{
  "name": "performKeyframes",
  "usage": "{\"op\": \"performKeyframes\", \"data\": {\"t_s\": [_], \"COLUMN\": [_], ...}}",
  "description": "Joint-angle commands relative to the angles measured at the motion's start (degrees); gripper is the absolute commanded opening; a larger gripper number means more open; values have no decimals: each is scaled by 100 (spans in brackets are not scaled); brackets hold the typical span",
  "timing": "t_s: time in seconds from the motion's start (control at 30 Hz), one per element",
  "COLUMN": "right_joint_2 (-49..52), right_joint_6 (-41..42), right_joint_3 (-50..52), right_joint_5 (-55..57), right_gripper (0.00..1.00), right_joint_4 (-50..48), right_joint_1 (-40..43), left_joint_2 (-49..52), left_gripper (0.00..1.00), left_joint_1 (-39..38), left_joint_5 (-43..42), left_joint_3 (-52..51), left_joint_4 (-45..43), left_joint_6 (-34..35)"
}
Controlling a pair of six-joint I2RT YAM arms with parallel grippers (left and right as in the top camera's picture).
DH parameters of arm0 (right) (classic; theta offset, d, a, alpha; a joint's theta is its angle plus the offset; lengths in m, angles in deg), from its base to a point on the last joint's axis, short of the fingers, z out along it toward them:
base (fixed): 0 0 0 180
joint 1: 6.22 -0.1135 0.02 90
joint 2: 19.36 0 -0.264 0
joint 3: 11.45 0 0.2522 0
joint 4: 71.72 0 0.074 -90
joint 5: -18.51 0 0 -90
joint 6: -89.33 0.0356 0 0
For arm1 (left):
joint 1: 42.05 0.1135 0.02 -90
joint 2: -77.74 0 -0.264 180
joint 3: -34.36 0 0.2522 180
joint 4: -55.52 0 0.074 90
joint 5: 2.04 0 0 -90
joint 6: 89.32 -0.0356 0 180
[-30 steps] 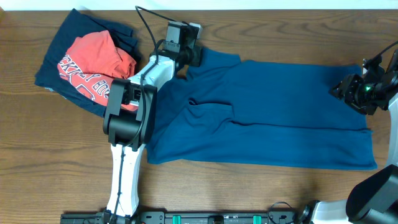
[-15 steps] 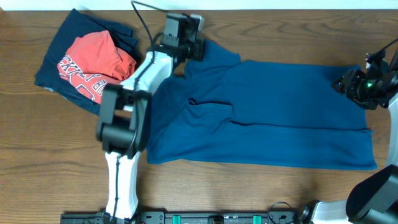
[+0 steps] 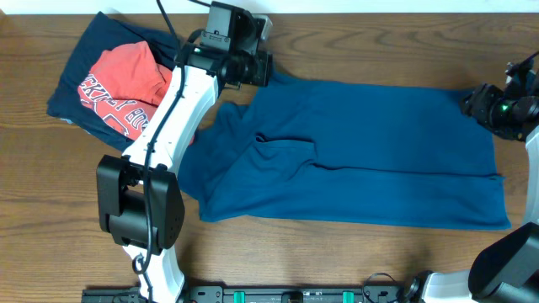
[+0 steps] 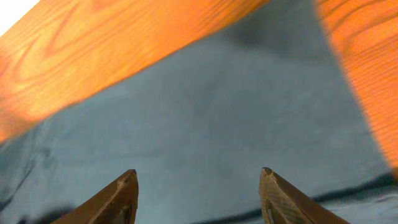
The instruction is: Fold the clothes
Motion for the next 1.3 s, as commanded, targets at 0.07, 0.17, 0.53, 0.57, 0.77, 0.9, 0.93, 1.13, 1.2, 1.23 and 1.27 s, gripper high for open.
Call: {"op": "performKeyframes", "data": {"t_s": [0.07,0.17,0.53,0.57,0.77,0.9,0.93,1.13,1.2,1.23,1.27], "right_joint_2": [136,269,1255,1360,1873,2201,2271,2728,2903,2990,3069], "right_joint_6": [251,249,129,114,70,57,57,133,238,262,306], "right_joint_3": [17,17,17,17,17,17,15,13,7,-9,-17], "right_joint_5": [782,802,820,820,789,966,964,946,848,750,640], "right_gripper": [62,61,62,61,61,61,61,59,60,61,63], "right_joint_4": [-282,-365,-1532,-1707,-2520,-2894,-2968,-3244,-3340,-3383,-3447], "right_joint_1": [-15,7,195,219,297,363,389,575,625,645,658], "left_joint_2": [-334,-415,-756,-789,-855,-855,-855,-855,-855,-855,-855], "left_gripper": [6,6,6,6,7,7,7,6,7,7,7], "left_joint_1": [-37,-39,-48,-48,-48,-48,-48,-48,-48,-48,-48], "left_joint_5": [-59,-61,-79,-81,-79,-79,-79,-76,-76,-76,-76], "left_joint_3": [26,26,26,26,26,26,26,26,26,24,26], "left_joint_4": [490,793,1180,1137,1058,1040,1040,1027,1001,990,975], "left_joint_6": [-57,-57,-229,-232,-232,-227,-227,-229,-229,-229,-229]}}
